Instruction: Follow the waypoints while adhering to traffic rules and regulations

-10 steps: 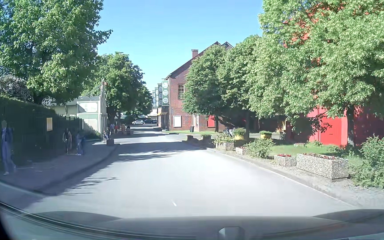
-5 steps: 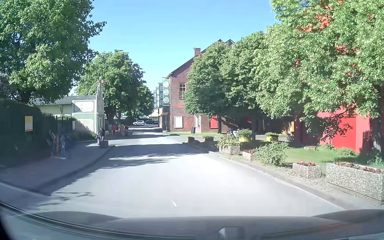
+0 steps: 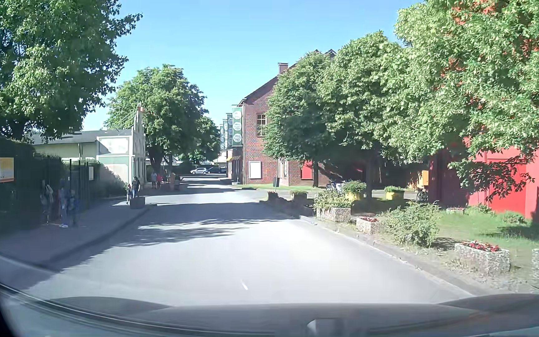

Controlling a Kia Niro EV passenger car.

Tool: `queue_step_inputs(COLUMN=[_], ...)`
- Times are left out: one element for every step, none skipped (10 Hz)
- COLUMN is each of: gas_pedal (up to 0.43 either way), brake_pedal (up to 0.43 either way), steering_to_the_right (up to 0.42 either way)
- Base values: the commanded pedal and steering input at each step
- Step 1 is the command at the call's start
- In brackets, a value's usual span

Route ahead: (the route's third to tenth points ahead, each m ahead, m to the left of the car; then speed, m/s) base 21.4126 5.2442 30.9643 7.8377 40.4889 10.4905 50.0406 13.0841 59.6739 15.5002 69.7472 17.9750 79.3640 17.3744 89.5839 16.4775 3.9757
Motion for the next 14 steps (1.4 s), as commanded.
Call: queue_step_inputs(gas_pedal=[0.0, 0.0, 0.0, 0.0, 0.0, 0.0, 0.0, 0.0, 0.0, 0.0, 0.0, 0.0, 0.0, 0.0], brake_pedal=[0.006, 0.006, 0.006, 0.006, 0.006, 0.006, 0.006, 0.006, 0.006, 0.006, 0.006, 0.006, 0.006, 0.006], steering_to_the_right=[-0.056, -0.059, -0.063, -0.065, -0.068, -0.074, -0.081, -0.087, -0.091, -0.094, -0.095, -0.095, -0.096, -0.098])
